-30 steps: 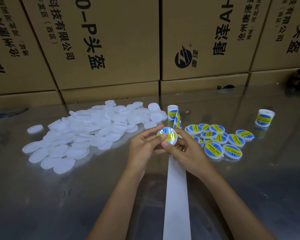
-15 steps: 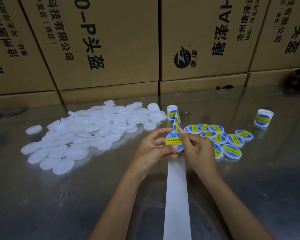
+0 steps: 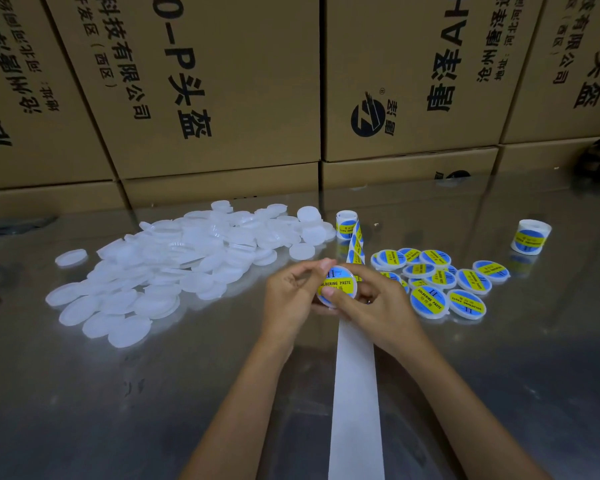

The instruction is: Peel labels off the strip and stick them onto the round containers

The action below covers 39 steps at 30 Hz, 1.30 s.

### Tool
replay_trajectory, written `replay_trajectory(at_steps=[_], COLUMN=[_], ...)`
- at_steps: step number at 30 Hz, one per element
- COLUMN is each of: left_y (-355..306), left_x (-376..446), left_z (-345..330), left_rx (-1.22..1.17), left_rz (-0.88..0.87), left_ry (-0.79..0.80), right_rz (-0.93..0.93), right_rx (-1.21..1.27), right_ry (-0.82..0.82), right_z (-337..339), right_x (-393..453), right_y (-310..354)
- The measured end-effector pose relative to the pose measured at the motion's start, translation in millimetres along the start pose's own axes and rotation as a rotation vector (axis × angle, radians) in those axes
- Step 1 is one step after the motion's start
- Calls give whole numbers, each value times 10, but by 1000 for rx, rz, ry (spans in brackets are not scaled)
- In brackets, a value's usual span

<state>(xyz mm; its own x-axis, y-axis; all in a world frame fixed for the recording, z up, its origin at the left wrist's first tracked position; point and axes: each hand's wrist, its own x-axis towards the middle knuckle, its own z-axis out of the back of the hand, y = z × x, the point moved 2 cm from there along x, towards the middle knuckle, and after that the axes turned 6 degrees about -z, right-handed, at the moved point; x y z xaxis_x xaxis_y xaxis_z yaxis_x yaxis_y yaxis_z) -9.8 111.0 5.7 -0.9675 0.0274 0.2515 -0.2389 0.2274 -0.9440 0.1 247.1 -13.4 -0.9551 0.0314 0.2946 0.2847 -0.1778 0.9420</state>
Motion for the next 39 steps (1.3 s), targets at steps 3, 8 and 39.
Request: replay_trajectory(at_steps=[3, 8, 39], left_y=[9, 60, 185], left_x=[-8, -16, 6], left_z=[0, -67, -8], left_rx=[-20, -14, 3], left_rz=[34, 63, 72], left_ry=[14, 156, 220], right_rz=[10, -5, -152], right_rx=[1, 24, 103], right_ry=[-17, -168, -98], right_z=[30, 115, 84], right_x=[-6, 2, 25], right_y=[-5, 9, -74])
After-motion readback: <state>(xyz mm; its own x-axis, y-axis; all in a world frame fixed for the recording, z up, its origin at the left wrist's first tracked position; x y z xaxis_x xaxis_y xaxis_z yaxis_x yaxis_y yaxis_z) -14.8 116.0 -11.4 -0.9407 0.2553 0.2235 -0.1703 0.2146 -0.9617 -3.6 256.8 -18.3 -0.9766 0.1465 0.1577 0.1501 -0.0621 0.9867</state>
